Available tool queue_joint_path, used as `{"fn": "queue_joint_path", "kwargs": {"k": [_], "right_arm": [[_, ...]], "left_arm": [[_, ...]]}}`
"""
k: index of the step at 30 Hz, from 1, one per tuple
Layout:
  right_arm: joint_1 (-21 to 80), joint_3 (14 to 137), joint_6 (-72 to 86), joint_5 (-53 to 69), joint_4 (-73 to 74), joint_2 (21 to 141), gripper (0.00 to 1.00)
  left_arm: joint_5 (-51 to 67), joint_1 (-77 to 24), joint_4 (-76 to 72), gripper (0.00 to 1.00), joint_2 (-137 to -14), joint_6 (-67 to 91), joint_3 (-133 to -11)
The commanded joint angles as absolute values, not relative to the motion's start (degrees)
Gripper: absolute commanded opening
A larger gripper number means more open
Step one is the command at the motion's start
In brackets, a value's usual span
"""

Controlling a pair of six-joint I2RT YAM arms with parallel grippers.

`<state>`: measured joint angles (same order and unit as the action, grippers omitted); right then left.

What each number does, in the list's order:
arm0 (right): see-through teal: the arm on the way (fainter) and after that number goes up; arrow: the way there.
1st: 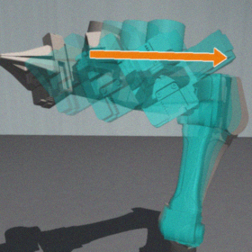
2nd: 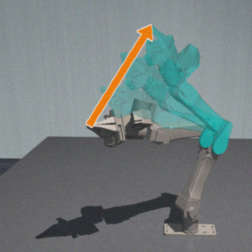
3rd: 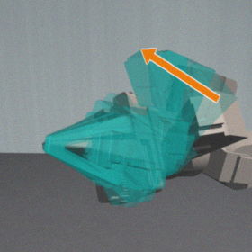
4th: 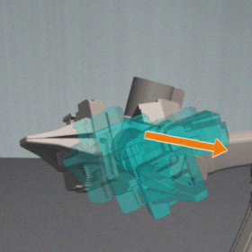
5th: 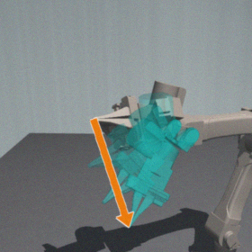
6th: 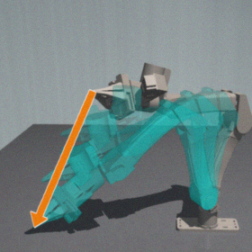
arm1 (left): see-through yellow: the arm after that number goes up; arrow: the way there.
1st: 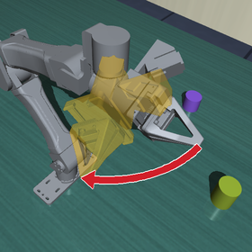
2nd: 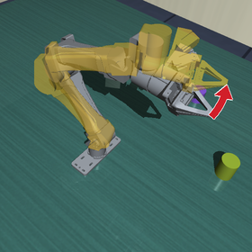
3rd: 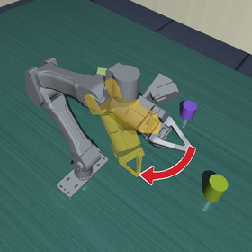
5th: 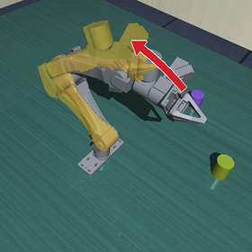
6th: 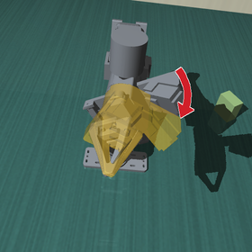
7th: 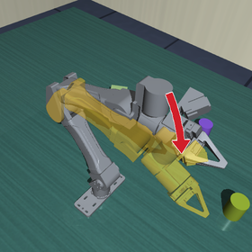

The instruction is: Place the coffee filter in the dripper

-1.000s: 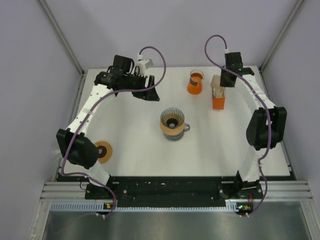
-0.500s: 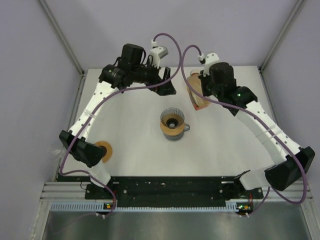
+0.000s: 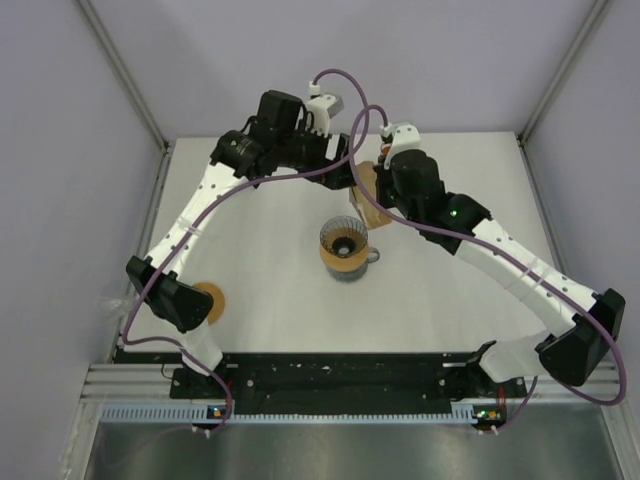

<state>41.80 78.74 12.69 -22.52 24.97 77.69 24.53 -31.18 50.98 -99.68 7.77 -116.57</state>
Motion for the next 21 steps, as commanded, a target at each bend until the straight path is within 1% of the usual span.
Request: {"fn": "queue_joint_path", "kwargs": {"k": [1, 3, 7, 9, 10, 12, 13, 14, 15, 19, 20, 21], "right_arm": [[42.8, 78.4, 13.8, -21.7, 17.6, 74.4, 0.0], [42.9, 77.9, 13.3, -19.0, 16.2, 74.0, 0.0], [42.9, 77.0, 13.0, -17.3, 14.3, 73.9, 0.0], [42.9, 76.8, 12.8, -15.7, 13.4, 73.9, 0.0], [42.9, 76.6, 12.9, -14.9, 12.7, 74.0, 0.0], [42.9, 76.4, 12.7, -13.9, 11.7, 74.0, 0.0], [42.9, 76.4, 12.5, -13.6, 11.3, 74.3, 0.0], [42.8, 76.4, 12.1, -13.4, 11.1, 74.4, 0.0], [42.9, 76.8, 11.5, -13.4, 11.0, 74.9, 0.0], [42.8, 78.8, 8.3, -13.4, 11.7, 76.1, 0.0], [42.8, 79.5, 7.7, -13.8, 12.2, 76.4, 0.04], [42.9, 80.3, 7.0, -14.2, 12.7, 76.5, 0.14]], "left_arm": [[20.0, -31.6, 48.3, 0.88, -100.7, 8.5, -118.1], [19.3, -31.8, 48.5, 0.81, -101.0, 8.3, -117.8], [17.8, -32.1, 48.5, 0.71, -101.1, 7.9, -117.1], [17.0, -32.1, 48.4, 0.61, -101.1, 7.6, -117.0], [16.4, -32.1, 48.3, 0.55, -101.0, 7.4, -116.9], [16.3, -32.1, 48.2, 0.37, -100.7, 7.3, -116.6], [16.9, -32.1, 47.9, 0.25, -100.6, 7.6, -116.5], [17.6, -32.2, 48.0, 0.09, -100.5, 8.5, -116.2], [18.8, -32.1, 47.8, 0.0, -100.0, 9.4, -116.0], [20.9, -32.2, 46.8, 0.0, -98.1, 12.6, -115.0], [19.8, -32.1, 47.0, 0.0, -97.8, 12.7, -115.3], [18.3, -32.1, 47.2, 0.0, -97.6, 12.7, -115.4]]}}
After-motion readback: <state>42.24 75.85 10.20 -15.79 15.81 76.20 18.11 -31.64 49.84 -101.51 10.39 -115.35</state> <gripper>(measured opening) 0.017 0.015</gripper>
